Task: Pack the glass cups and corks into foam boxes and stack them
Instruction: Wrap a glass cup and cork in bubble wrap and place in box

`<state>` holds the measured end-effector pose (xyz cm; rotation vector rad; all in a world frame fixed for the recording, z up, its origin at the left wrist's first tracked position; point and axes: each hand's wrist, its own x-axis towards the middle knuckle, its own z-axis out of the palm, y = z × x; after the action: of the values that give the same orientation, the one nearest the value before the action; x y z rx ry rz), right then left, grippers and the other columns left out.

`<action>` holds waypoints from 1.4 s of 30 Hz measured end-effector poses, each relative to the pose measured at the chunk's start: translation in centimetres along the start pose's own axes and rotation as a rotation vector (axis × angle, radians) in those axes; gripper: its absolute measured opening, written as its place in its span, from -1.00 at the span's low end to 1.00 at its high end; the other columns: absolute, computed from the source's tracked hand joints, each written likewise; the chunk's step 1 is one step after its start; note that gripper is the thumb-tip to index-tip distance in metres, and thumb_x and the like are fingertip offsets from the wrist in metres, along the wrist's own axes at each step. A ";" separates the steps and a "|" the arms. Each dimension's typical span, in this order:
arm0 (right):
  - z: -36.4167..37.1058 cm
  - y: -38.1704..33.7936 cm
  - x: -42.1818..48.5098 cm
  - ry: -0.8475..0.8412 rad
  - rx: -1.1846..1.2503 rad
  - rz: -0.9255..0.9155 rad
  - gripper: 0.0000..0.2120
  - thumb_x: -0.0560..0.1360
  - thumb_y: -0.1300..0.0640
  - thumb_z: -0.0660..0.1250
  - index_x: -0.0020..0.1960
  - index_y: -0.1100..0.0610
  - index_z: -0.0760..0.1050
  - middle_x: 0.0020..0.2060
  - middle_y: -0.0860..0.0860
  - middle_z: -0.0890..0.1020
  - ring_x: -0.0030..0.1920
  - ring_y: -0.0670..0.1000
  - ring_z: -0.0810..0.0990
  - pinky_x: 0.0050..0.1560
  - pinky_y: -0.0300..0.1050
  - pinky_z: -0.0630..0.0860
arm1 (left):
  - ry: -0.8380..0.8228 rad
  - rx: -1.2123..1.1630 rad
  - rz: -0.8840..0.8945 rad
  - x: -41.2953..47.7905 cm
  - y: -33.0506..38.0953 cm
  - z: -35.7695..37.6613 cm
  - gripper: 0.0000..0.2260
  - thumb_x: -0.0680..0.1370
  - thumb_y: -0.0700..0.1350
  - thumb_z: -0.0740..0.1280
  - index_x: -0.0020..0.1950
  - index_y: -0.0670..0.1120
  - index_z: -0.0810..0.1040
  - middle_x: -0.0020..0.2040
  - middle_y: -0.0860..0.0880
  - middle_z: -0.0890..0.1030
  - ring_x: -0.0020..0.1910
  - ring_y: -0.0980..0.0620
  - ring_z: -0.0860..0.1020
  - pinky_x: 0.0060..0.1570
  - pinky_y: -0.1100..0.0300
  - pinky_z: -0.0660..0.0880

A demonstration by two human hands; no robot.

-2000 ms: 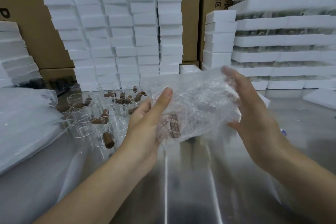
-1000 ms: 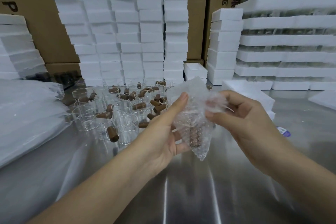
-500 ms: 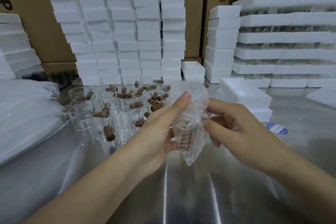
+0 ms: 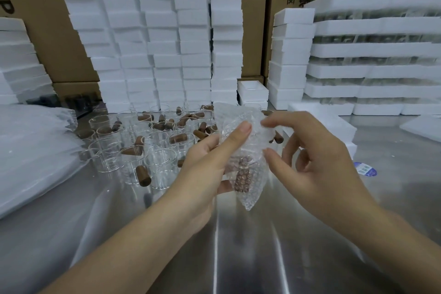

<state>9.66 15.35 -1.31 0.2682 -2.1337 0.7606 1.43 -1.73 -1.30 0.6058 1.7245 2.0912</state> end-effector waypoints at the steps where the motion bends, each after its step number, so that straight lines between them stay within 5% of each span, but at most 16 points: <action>1: 0.1 0.0 0.0 0.004 -0.032 -0.006 -0.65 0.54 0.23 0.48 0.21 -0.12 0.54 0.08 -0.23 0.60 -0.29 0.02 0.61 -0.19 -0.44 0.40 | -0.001 -0.002 0.008 -0.1 0.1 0.1 -0.48 0.47 0.30 0.51 0.29 0.00 0.71 0.07 -0.07 0.79 -0.03 -0.02 0.75 -0.07 0.06 0.66; 5: 0.3 -0.2 -0.2 0.047 0.092 0.128 -0.75 0.57 0.25 0.46 0.05 -0.11 0.60 -0.22 -0.29 0.64 -0.43 0.04 0.59 -0.36 -0.29 0.44 | -0.067 -0.029 0.008 -0.2 0.4 0.4 -0.45 0.52 0.30 0.49 0.33 -0.06 0.68 0.15 -0.12 0.77 0.08 -0.09 0.75 -0.05 0.11 0.66; 9: -0.2 -0.2 0.0 -0.124 0.231 0.173 -0.83 0.66 0.26 0.34 0.11 0.07 0.68 -0.24 0.06 0.69 -0.41 0.13 0.64 -0.33 -0.03 0.56 | -0.109 -0.003 0.050 -0.3 0.1 0.4 -0.45 0.47 0.30 0.49 0.29 -0.05 0.67 0.10 -0.15 0.77 0.03 -0.14 0.77 0.02 -0.01 0.69; 12: -0.5 0.1 0.1 -0.269 0.239 0.194 -0.79 0.67 0.28 0.25 0.08 0.12 0.65 -0.29 0.08 0.67 -0.36 0.07 0.67 -0.31 -0.20 0.51 | -0.103 0.023 0.045 -0.4 -0.1 0.4 -0.44 0.47 0.33 0.50 0.26 -0.05 0.68 0.07 -0.14 0.78 -0.03 -0.11 0.77 -0.08 0.11 0.67; 18: 0.3 0.4 0.0 -0.072 0.258 0.154 -0.75 0.58 0.03 0.43 0.25 -0.13 0.60 0.06 -0.14 0.64 -0.23 0.03 0.63 -0.19 -0.25 0.52 | -0.055 -0.178 -0.018 0.0 -0.1 0.5 -0.49 0.54 0.34 0.42 0.31 0.02 0.71 0.24 -0.08 0.75 0.20 -0.07 0.74 0.09 0.07 0.70; 24: 1.3 0.6 -0.4 -0.074 0.302 0.181 -0.70 0.51 0.03 0.57 0.12 -0.12 0.50 -0.08 -0.12 0.57 -0.24 0.03 0.62 -0.32 -0.30 0.49 | -0.099 -0.336 -0.079 -0.1 -0.3 0.7 -0.45 0.62 0.33 0.33 0.38 -0.04 0.68 0.30 -0.15 0.72 0.28 -0.08 0.70 0.24 0.05 0.65; 30: 1.3 0.4 -0.4 -0.070 0.191 0.152 -0.67 0.42 -0.16 0.50 0.12 -0.17 0.51 -0.04 -0.12 0.57 -0.18 0.02 0.67 -0.25 -0.42 0.44 | -0.109 -0.266 -0.117 -0.3 -0.8 1.2 -0.44 0.59 0.36 0.32 0.39 -0.01 0.65 0.24 -0.17 0.74 0.18 -0.09 0.74 0.06 0.06 0.70; 34: 1.2 0.5 -0.4 -0.166 0.030 0.075 -0.79 0.54 -0.05 0.46 0.17 -0.17 0.58 0.09 -0.23 0.54 -0.04 -0.04 0.63 -0.10 -0.41 0.44 | -0.053 -0.129 -0.072 -0.2 -1.1 1.1 -0.50 0.60 0.34 0.34 0.36 0.03 0.67 0.21 -0.11 0.76 0.22 -0.10 0.73 0.34 -0.11 0.59; 38: 0.5 0.6 -0.1 -0.396 0.013 0.031 -0.89 0.57 0.13 0.40 -0.02 -0.08 0.57 -0.04 -0.16 0.57 0.02 -0.02 0.61 -0.11 -0.36 0.42 | -0.020 -0.033 -0.013 0.1 -1.5 1.1 -0.35 0.53 0.40 0.44 0.48 0.05 0.56 0.28 -0.04 0.73 0.29 -0.07 0.69 0.43 -0.20 0.51; 42: -0.3 1.0 0.3 -0.181 -0.003 0.147 -0.89 0.39 0.11 0.29 -0.15 -0.04 0.57 -0.23 -0.12 0.62 -0.22 -0.09 0.60 -0.28 -0.33 0.40 | -0.003 -0.017 0.025 0.4 -2.4 1.3 -0.36 0.50 0.34 0.45 0.46 0.00 0.56 0.22 -0.07 0.75 0.20 -0.10 0.73 0.31 -0.10 0.59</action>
<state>9.28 16.34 -1.37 0.1854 -2.3458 0.8446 1.85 -0.01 -3.39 0.6286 1.7039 2.1183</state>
